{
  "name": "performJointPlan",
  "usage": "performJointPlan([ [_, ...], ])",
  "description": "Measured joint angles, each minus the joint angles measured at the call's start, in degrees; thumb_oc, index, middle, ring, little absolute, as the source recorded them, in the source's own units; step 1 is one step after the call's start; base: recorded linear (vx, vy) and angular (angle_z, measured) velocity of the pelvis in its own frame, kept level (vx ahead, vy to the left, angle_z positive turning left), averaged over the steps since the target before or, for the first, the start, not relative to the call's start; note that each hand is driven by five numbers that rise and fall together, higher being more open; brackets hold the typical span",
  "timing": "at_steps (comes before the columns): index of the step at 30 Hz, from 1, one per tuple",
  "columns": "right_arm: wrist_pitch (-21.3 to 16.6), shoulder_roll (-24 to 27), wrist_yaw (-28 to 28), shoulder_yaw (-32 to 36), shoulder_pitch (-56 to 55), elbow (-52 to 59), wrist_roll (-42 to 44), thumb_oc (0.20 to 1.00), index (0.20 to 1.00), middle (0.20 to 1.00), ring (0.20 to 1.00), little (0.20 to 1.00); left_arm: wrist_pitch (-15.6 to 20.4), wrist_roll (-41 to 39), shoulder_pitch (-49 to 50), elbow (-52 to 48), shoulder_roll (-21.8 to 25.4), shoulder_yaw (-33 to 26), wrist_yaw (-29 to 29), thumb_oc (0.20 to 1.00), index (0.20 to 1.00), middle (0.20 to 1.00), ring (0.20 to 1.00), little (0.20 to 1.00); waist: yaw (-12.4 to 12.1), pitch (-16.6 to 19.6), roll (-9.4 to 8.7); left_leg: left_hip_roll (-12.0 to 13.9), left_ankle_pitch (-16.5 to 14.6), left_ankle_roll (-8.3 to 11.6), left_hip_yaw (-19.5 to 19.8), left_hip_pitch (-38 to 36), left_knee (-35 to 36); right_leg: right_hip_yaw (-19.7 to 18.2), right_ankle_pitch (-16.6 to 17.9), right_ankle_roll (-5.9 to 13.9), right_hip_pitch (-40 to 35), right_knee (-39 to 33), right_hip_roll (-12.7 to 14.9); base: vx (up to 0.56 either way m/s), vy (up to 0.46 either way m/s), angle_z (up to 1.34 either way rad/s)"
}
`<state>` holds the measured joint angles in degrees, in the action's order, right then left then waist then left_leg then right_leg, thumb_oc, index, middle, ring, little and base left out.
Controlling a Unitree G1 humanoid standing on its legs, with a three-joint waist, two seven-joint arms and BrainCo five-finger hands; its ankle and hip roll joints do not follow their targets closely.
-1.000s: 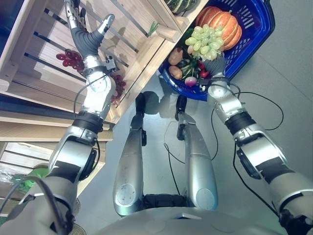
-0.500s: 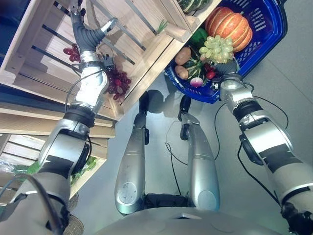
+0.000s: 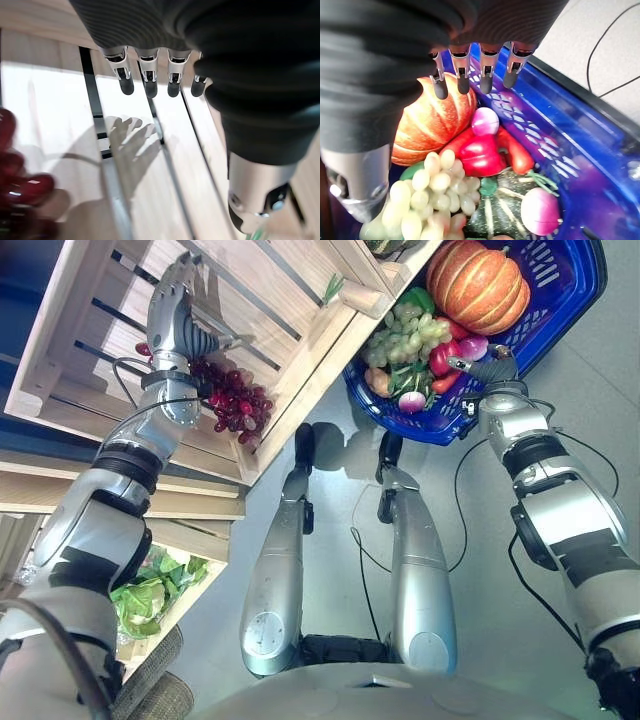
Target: Pick up fruits and vegetables into the basket
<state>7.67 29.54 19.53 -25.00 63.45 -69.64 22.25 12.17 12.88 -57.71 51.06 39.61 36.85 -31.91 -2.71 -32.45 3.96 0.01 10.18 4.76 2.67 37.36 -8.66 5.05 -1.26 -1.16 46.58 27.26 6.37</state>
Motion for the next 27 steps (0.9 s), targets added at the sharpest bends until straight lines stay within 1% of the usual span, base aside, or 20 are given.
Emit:
performJointPlan([
  [1, 0.06, 0.25, 0.09, -0.41, 0.0, 0.01, -0.99, 1.0, 1.0, 1.0, 1.0, 1.0, -0.82, 1.48, -0.1, 0.46, 0.3, 1.46, 0.68, 1.0, 1.0, 1.0, 1.0, 1.0, 0.05, 0.02, 0.22, -0.01, 0.03, -0.05, -0.23, -0.05, 0.0, -0.09, 0.01, 0.02, 0.0, 0.03, 0.02, -0.01, 0.07, -0.02],
  [3, 0.08, 0.84, 0.55, -0.74, 0.0, 0.04, -1.69, 1.0, 1.0, 1.0, 1.0, 1.0, -0.95, 3.67, -0.08, 0.82, 0.67, 2.65, 1.78, 1.0, 1.0, 1.0, 1.0, 1.0, 0.05, 0.01, 0.43, -0.03, 0.05, -0.06, -0.47, -0.18, 0.02, -0.26, 0.0, 0.02, 0.08, 0.27, 0.09, -0.01, 0.068, -0.03],
  [4, -0.03, 1.01, 1.68, -0.74, 0.05, 0.09, -2.27, 1.0, 1.0, 1.0, 1.0, 1.0, -1.2, 5.25, -0.1, 1.32, 1.11, 3.92, 2.75, 1.0, 1.0, 1.0, 1.0, 1.0, 0.08, 0.02, 0.46, -0.05, 0.05, -0.06, -0.72, -0.33, 0.05, -0.53, -0.01, 0.03, 0.15, 0.49, 0.07, -0.01, 0.043, -0.05],
  [6, -0.26, 1.16, 2.83, -0.73, 0.06, 0.2, -3.41, 1.0, 1.0, 1.0, 1.0, 1.0, -2.15, 6.21, -0.08, 1.57, 1.4, 5.03, 4.17, 1.0, 1.0, 1.0, 1.0, 1.0, 0.2, 0.02, 0.51, -0.1, 0.04, -0.05, -0.98, -0.49, 0.13, -0.86, -0.07, 0.09, 0.29, 0.81, 0.06, -0.01, 0.029, -0.04],
  [8, -0.54, 1.45, 4.11, -0.72, 0.06, 0.36, -3.91, 1.0, 1.0, 1.0, 1.0, 1.0, -2.46, 7.12, -0.07, 1.63, 1.65, 5.62, 5.57, 1.0, 1.0, 1.0, 1.0, 1.0, 0.67, 0.04, 1.05, -0.11, -0.01, 0.04, -0.97, -0.5, 0.3, -1.02, -0.07, 0.1, 0.33, 0.86, 0.08, -0.01, 0.055, 0.0],
  [9, -1.28, 1.77, 5.03, -0.72, 0.01, 0.45, -4.43, 1.0, 1.0, 1.0, 1.0, 1.0, -3.07, 7.56, 0.01, 1.62, 1.73, 6.22, 7.04, 1.0, 1.0, 1.0, 1.0, 1.0, 0.93, 0.03, 1.43, -0.15, -0.13, 0.17, -1.09, -0.59, 0.46, -1.16, -0.07, 0.1, 0.42, 0.81, 0.09, -0.01, 0.061, -0.02],
  [11, -2.61, 2.11, 6.76, -0.73, -0.04, 1.45, -5.61, 1.0, 1.0, 1.0, 1.0, 1.0, -3.48, 7.81, 0.32, 1.63, 1.93, 6.43, 9.18, 1.0, 1.0, 1.0, 1.0, 1.0, 1.33, 0.03, 1.54, -0.18, -0.03, 0.14, -1.39, -0.73, 1.06, -1.34, -0.07, 0.1, 0.82, 0.86, 0.06, -0.01, 0.046, -0.07],
  [13, -4.1, 3.38, 8.78, -0.7, -0.39, 3.72, -5.82, 1.0, 1.0, 1.0, 1.0, 1.0, -3.66, 8.69, 0.46, 1.78, 2.01, 8.13, 11.38, 1.0, 1.0, 1.0, 1.0, 1.0, 1.7, 0.02, 1.85, -0.11, 0.14, 0.01, -1.42, -0.66, 1.2, -1.44, -0.07, 0.09, 1.04, 0.85, -0.12, 0.0, 0.048, -0.05],
  [15, -5.07, 4.11, 10.45, -0.65, -0.69, 5.45, -6.35, 1.0, 1.0, 1.0, 1.0, 1.0, -3.66, 9.04, 1.1, 1.77, 2.05, 9.04, 12.16, 1.0, 1.0, 1.0, 1.0, 1.0, 2.09, 0.08, 1.99, -0.1, 0.35, -0.09, -1.46, -0.65, 1.22, -1.52, -0.1, 0.11, 1.04, 0.77, -0.15, 0.0, 0.035, -0.03],
  [16, -6.25, 4.4, 12.01, -0.59, -0.93, 7.08, -6.72, 1.0, 1.0, 1.0, 1.0, 1.0, -3.65, 9.45, 1.83, 2.04, 2.06, 9.82, 12.97, 1.0, 1.0, 1.0, 1.0, 1.0, 2.78, 0.08, 1.99, -0.12, 0.38, -0.12, -1.65, -0.65, 1.23, -1.56, -0.13, 0.15, 1.04, 0.76, -0.13, 0.0, 0.034, -0.02],
  [17, -6.9, 4.66, 12.86, -0.55, -1.17, 7.91, -6.75, 1.0, 1.0, 1.0, 1.0, 1.0, -3.62, 9.66, 1.99, 2.08, 2.07, 10.46, 13.45, 1.0, 1.0, 1.0, 1.0, 1.0, 2.95, 0.08, 1.99, -0.12, 0.37, -0.13, -1.73, -0.66, 1.26, -1.61, -0.13, 0.16, 1.04, 0.71, -0.13, -0.02, 0.033, -0.02],
  [19, -9.28, 5.58, 15.51, 0.32, -2.61, 9.74, -7.92, 1.0, 1.0, 1.0, 1.0, 1.0, -3.38, 9.67, 2.58, 2.03, 2.08, 11.93, 14.57, 1.0, 1.0, 1.0, 1.0, 1.0, 3.02, 0.08, 1.99, -0.12, 0.32, -0.19, -1.9, -0.73, 1.3, -1.73, -0.16, 0.21, 1.04, 0.68, -0.16, 0.0, 0.0, 0.0],
  [21, -10.74, 5.73, 17.23, 0.75, -3.22, 9.73, -7.94, 1.0, 1.0, 1.0, 1.0, 1.0, -3.26, 9.68, 2.86, 2.08, 2.2, 12.73, 15.78, 1.0, 1.0, 1.0, 1.0, 1.0, 3.08, 0.08, 1.99, -0.1, 0.3, -0.21, -1.93, -0.73, 1.35, -1.74, -0.18, 0.22, 1.05, 0.65, -0.18, 0.0, 0.0, 0.0],
  [27, -13.57, 5.76, 20.35, 2.76, -4.51, 9.77, -7.93, 1.0, 1.0, 1.0, 1.0, 1.0, -3.18, 9.78, 3.44, 2.02, 2.86, 13.96, 19.75, 1.0, 1.0, 1.0, 1.0, 1.0, 3.2, 0.08, 1.99, -0.07, 0.25, -0.24, -2.07, -0.92, 1.87, -1.84, -0.2, 0.32, 1.05, 0.18, -0.23, -0.01, -0.005, 0.0],
])
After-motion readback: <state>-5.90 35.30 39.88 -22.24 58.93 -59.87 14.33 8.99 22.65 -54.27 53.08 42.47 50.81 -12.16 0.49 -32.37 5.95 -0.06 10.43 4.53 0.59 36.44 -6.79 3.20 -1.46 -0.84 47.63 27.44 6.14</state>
